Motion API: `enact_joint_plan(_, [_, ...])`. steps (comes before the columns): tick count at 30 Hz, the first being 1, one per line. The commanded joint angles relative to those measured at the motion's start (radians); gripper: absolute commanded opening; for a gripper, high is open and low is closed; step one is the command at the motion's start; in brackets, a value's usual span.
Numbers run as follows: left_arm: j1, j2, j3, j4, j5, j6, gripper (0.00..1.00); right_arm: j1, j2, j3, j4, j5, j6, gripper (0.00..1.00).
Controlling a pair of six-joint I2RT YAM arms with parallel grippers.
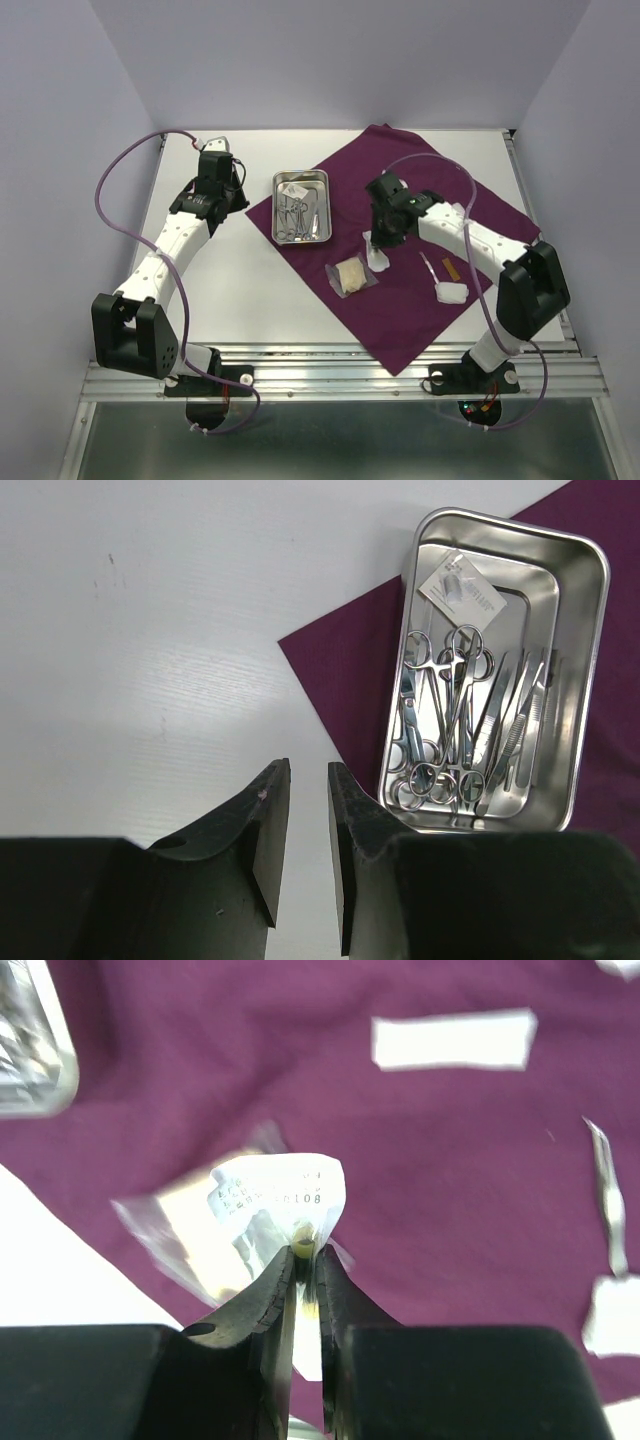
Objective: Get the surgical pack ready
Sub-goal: Place the medical item in the container.
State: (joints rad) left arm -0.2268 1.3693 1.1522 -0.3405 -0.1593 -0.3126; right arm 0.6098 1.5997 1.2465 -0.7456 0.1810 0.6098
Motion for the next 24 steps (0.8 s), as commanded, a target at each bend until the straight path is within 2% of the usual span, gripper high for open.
enact_joint_plan(1, [0.006, -0.03, 0.018, 0.015, -0.022, 0.004, 0.33, 0.005, 0.069, 0.163, 0.095, -0.023, -0.036, 0.06])
enact_joint_plan(5, [0.006, -0.035, 0.018, 0.011, -0.025, 0.004, 0.33, 0.005, 0.193, 0.33, 0.155, -0.038, -0.056, 0.06])
enact_joint_plan(8, [0.007, -0.033, 0.018, 0.009, -0.023, 0.004, 0.33, 0.005, 0.352, 0.515, 0.175, -0.043, -0.07, 0.05])
enact_joint_plan(9, [0.007, -0.033, 0.018, 0.008, -0.023, 0.006, 0.33, 0.014, 0.353, 0.516, 0.175, -0.038, -0.074, 0.06])
enact_joint_plan(12, [0.007, -0.033, 0.02, 0.001, -0.028, 0.01, 0.33, 0.015, 0.514, 0.693, 0.183, -0.032, -0.071, 0.06])
enact_joint_plan(19, [0.007, -0.032, 0.018, -0.003, -0.032, 0.013, 0.33, 0.024, 0.735, 0.965, 0.203, -0.037, -0.044, 0.06])
enact_joint_plan(24, [0.009, -0.033, 0.012, -0.005, -0.034, 0.013, 0.33, 0.024, 0.83, 1.063, 0.218, -0.049, -0.021, 0.07])
